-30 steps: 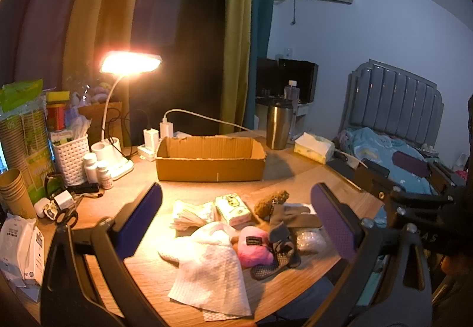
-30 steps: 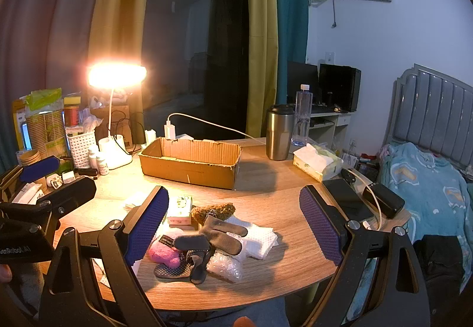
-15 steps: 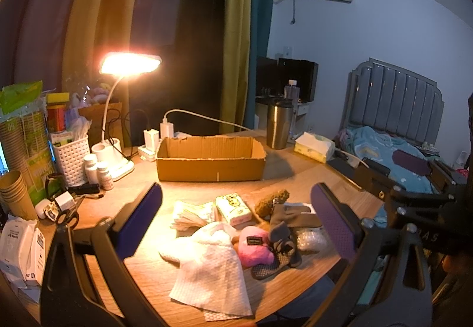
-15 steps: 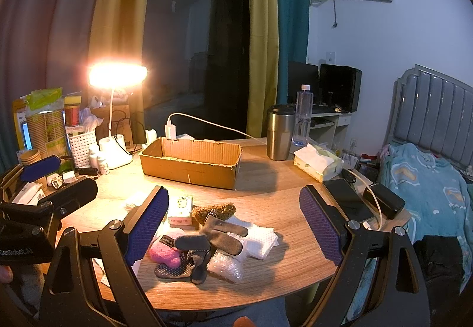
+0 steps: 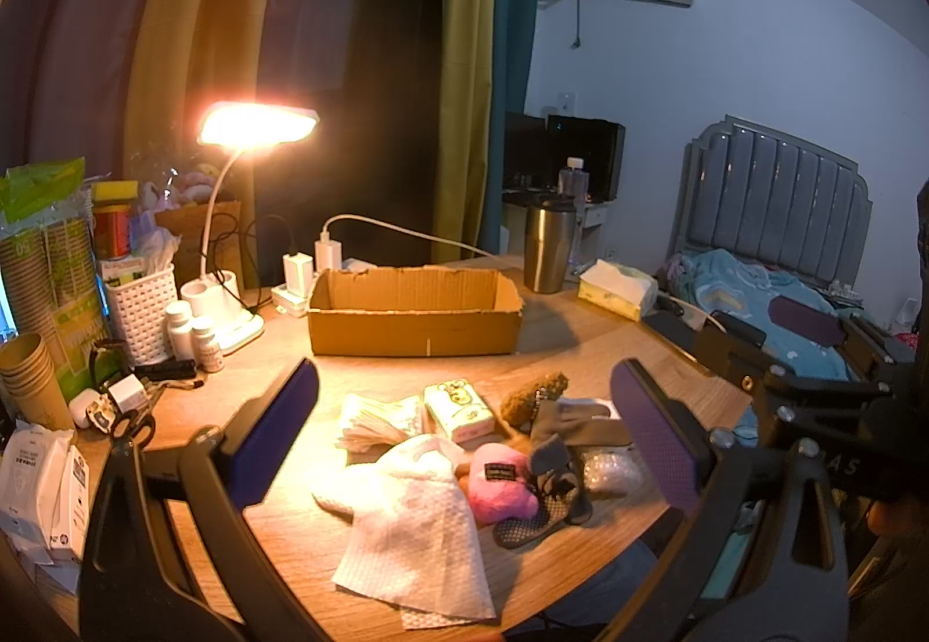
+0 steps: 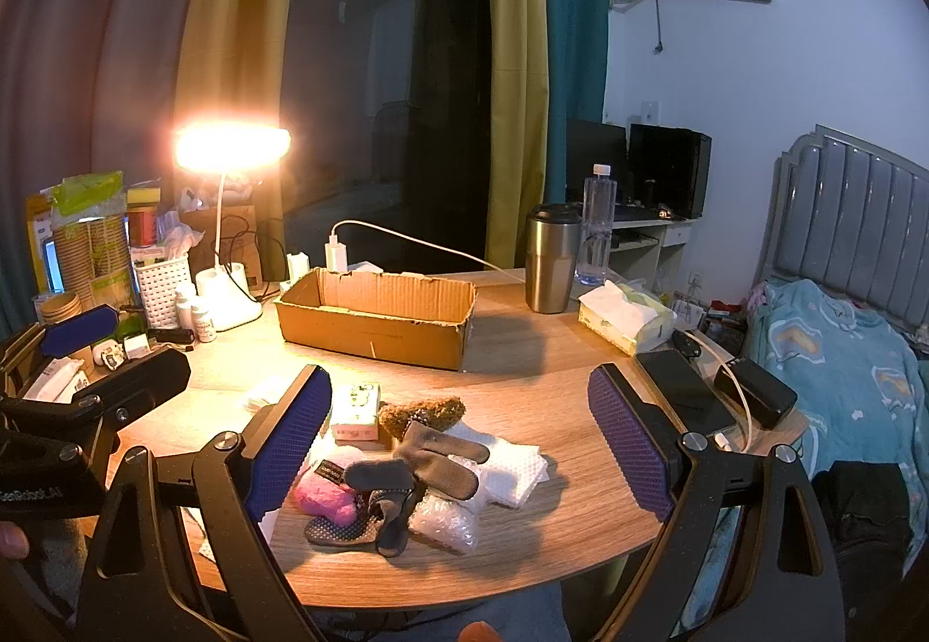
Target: Organize soft objects
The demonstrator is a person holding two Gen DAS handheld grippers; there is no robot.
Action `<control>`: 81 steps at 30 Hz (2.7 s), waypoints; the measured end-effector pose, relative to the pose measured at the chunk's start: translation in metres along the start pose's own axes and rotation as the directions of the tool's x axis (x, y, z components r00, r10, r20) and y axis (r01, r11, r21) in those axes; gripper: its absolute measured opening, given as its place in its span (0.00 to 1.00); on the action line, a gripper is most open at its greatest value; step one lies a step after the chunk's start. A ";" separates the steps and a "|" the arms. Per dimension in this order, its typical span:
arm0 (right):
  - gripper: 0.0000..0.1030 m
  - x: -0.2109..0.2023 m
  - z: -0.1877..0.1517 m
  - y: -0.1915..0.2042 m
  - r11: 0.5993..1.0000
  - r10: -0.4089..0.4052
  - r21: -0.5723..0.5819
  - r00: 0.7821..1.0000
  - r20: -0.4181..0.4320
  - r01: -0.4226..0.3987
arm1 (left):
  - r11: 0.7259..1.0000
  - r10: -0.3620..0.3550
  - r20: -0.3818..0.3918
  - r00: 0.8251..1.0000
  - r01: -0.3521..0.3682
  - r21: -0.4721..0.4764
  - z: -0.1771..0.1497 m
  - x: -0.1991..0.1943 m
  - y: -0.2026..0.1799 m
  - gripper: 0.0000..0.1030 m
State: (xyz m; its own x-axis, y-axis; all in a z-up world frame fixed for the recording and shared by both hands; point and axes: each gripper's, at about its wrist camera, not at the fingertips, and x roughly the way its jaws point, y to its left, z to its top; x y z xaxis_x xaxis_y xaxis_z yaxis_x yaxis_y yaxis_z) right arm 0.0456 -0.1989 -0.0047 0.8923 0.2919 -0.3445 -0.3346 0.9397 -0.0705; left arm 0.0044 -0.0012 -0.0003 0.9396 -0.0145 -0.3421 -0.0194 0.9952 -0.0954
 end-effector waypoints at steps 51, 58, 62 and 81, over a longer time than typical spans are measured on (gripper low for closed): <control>0.90 0.131 -0.055 -0.038 0.996 0.025 0.089 0.950 -0.312 0.003 | 0.993 0.033 -0.439 0.898 -0.080 -0.089 -0.078 0.136 0.043 0.58; 0.90 0.126 -0.072 -0.046 0.996 0.063 0.086 0.933 -0.354 -0.034 | 0.993 0.003 -0.479 0.878 -0.059 -0.103 -0.086 0.147 0.041 0.27; 0.90 0.121 -0.079 -0.039 0.994 0.098 0.084 0.926 -0.365 -0.072 | 0.995 -0.009 -0.467 0.884 -0.037 -0.090 -0.086 0.143 0.034 0.15; 0.39 0.122 -0.083 -0.029 0.971 0.225 0.168 0.895 -0.385 -0.172 | 0.995 -0.013 -0.323 0.946 -0.018 -0.093 -0.049 0.105 0.039 0.13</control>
State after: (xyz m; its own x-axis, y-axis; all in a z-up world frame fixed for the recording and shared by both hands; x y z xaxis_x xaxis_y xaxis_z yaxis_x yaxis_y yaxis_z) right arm 0.1388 -0.2049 -0.1226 0.6064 0.4041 -0.6848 -0.4272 0.8920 0.1481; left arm 0.0852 0.0311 -0.0859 0.7789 -0.0575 -0.6245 -0.0684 0.9820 -0.1758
